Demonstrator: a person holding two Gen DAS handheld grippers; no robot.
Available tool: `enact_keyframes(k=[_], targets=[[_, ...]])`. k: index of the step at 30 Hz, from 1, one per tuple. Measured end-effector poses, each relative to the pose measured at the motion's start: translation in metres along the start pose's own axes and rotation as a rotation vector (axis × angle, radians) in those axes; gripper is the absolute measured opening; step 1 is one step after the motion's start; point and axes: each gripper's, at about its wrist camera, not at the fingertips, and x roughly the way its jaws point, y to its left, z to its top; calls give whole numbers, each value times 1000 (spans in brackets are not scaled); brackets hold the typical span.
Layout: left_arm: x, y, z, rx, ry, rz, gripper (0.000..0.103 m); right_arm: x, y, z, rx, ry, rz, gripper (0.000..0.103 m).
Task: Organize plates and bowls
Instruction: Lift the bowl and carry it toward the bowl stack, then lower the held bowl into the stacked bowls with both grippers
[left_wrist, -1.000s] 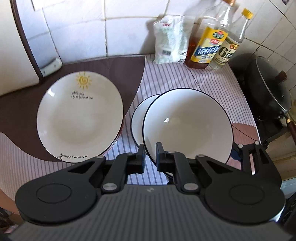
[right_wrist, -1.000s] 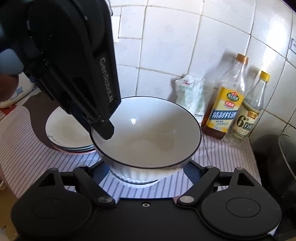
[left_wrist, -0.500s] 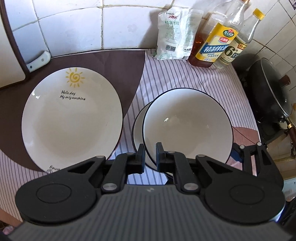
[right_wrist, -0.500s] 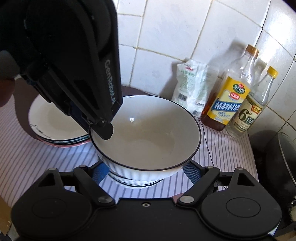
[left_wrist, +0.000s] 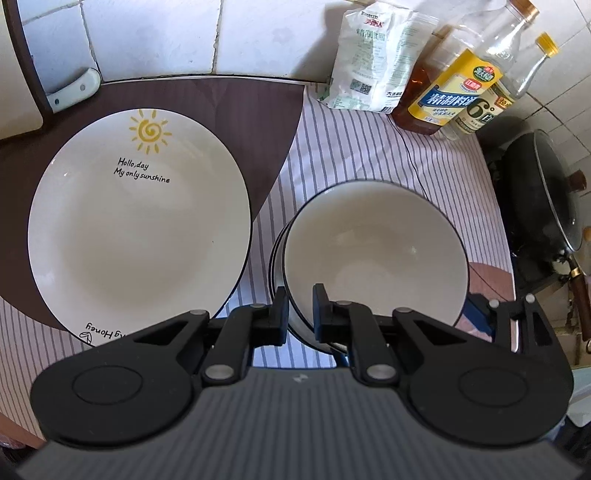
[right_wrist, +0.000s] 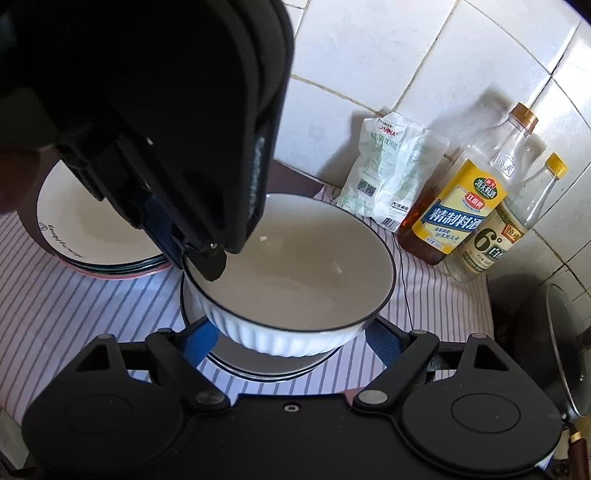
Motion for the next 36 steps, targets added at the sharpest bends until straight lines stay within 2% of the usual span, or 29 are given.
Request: enact_keyframes(k=[2,5,7,9,12,14,16,18,23,28,33,36], targets=[[0,1,1,-2,3,7,11,-2,-5,3,28,15,27,90],[0,2,-2,-3,4,12,12,-3,-17,2,124,27,117,90],[4,-2,-7,8,0,38,12,-1,-20,-1,149,30,146,90],[8,-9,-11,44,-10,78,13,1,-17,-5,137,31,148,91],[10,-17,-13,88,-19,123,13,3,-6,-10,85,-1,108,92],[10,-17,-13,90,-20,123,13,3,-2,-11,76,-15,95,94],[10,-15,-13,75,-30,120,19,5,-1,-11,71,-23,81,100],[10,-12,-14,59,-46,109,28,6,0,-12,59,-36,71,100],[0,-2,-22,-10,-105,44,40,3,2,-20,53,-85,55,100],[-19,4,-27,-63,-124,-60,40,-14,-5,-29,119,-170,83,100],[-29,12,-34,-77,-143,-70,41,-32,-12,-49,221,-254,150,100],[-27,20,-43,-91,-160,-88,41,-34,-16,-65,253,-267,191,101]])
